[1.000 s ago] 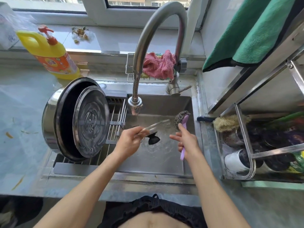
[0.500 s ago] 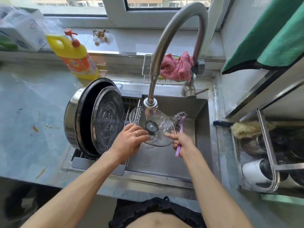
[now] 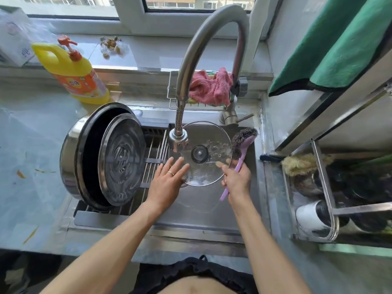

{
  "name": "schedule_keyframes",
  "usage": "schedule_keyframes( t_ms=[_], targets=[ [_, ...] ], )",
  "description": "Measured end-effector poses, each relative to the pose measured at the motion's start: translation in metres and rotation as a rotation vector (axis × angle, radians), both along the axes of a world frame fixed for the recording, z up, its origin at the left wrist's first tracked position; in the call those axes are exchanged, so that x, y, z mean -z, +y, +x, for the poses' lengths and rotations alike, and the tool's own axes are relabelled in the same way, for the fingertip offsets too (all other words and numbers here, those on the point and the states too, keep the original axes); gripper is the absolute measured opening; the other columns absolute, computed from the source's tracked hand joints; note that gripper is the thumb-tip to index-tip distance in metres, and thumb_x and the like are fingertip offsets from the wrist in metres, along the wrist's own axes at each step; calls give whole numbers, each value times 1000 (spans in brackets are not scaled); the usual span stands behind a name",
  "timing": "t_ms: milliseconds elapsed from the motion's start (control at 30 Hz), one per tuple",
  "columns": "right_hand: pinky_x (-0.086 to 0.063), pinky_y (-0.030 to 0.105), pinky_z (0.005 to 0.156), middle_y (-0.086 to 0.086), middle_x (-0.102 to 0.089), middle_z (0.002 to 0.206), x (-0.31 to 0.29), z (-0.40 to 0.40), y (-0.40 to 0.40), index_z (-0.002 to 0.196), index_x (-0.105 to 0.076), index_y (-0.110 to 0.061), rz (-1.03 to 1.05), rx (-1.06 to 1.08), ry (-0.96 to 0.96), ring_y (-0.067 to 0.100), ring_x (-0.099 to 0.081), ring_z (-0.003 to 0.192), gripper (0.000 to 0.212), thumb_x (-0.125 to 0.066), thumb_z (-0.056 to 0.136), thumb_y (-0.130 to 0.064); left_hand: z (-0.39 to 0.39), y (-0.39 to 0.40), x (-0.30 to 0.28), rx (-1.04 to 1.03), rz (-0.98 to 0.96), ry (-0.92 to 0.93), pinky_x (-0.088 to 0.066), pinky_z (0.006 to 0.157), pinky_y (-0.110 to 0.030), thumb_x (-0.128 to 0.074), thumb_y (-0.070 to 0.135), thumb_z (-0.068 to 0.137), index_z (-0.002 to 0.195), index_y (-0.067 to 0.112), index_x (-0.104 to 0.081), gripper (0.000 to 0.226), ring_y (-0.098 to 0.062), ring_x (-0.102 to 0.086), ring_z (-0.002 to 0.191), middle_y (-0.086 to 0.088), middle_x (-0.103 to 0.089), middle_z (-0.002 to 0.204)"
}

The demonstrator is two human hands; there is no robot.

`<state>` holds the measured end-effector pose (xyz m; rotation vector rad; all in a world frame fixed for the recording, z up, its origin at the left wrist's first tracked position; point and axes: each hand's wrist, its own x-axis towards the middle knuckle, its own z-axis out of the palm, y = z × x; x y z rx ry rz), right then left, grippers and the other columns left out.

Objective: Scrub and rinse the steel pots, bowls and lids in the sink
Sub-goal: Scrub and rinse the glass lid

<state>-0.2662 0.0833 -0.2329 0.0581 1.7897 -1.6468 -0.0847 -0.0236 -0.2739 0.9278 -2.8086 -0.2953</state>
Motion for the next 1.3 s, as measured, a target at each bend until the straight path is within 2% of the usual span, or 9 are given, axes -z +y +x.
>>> schedule_keyframes(
  t_ms=[133,267,367,467,500,633,800,1000,1300],
  targets=[
    [-45,30,61,3,-73,82,-8,-9,10,85,-61,-23,121,-34,264,14,-51,54,19,-77,78,-13,-14,14,8,-27,107,-18,-39,111,-58,-74,1,82,146,19,-53,69,-41,-45,140,-11,-50,152],
    [-39,24,52,6,-71,80,-16,-14,10,90,-66,-12,239,-106,304,13,-47,49,14,-71,78,-12,-14,14,8,-88,204,97,-47,102,-59,-54,-1,83,135,15,-62,55,-44,-52,130,-16,-59,141],
    [-34,21,42,3,-75,75,-22,-16,8,82,-67,-9,262,-116,139,11,-38,37,7,-62,80,-5,-8,10,1,-166,308,293,-46,107,-55,-50,-5,86,121,13,-71,44,-37,-52,131,-14,-60,139],
    [-27,17,36,20,-74,87,-17,-13,8,81,-63,-3,229,-110,-144,8,-27,34,9,-61,77,6,-7,13,-24,-313,485,438,-28,118,-18,-53,-13,89,127,11,-67,47,-16,-37,145,-8,-40,156],
    [-25,17,35,24,-73,90,-13,-12,7,81,-61,-2,203,-116,-237,6,-26,34,11,-60,77,8,-9,14,-37,-388,591,512,-29,118,-16,-51,-12,91,131,12,-63,49,-10,-38,143,-7,-38,157],
    [-24,12,30,18,-70,88,5,-2,2,92,-50,-7,91,-152,-540,-1,-25,30,16,-47,91,9,-17,9,-72,-593,1083,853,-61,86,-36,-37,-5,99,147,17,-50,54,-15,-71,107,4,-56,137],
    [-26,11,31,15,-68,93,24,10,-5,87,-45,-13,-2,-140,-700,0,-27,28,25,-39,97,9,-12,5,-76,-560,1015,863,-63,80,-39,-56,1,100,148,21,-47,53,-17,-72,104,6,-57,137],
    [-27,13,33,19,-68,99,11,10,-5,88,-45,-13,-106,-120,-468,0,-33,29,27,-42,96,12,-7,-8,-59,-683,1036,846,-61,75,-31,-54,-10,96,158,22,-27,75,-17,-73,98,-6,-67,119],
    [-32,21,38,7,-75,89,-10,-11,9,87,-58,-15,84,-192,52,11,-44,45,19,-69,83,0,-21,4,-34,-880,1503,782,-60,56,-30,-49,-8,98,121,15,-48,33,-20,-73,71,-11,-74,103]
  ],
)
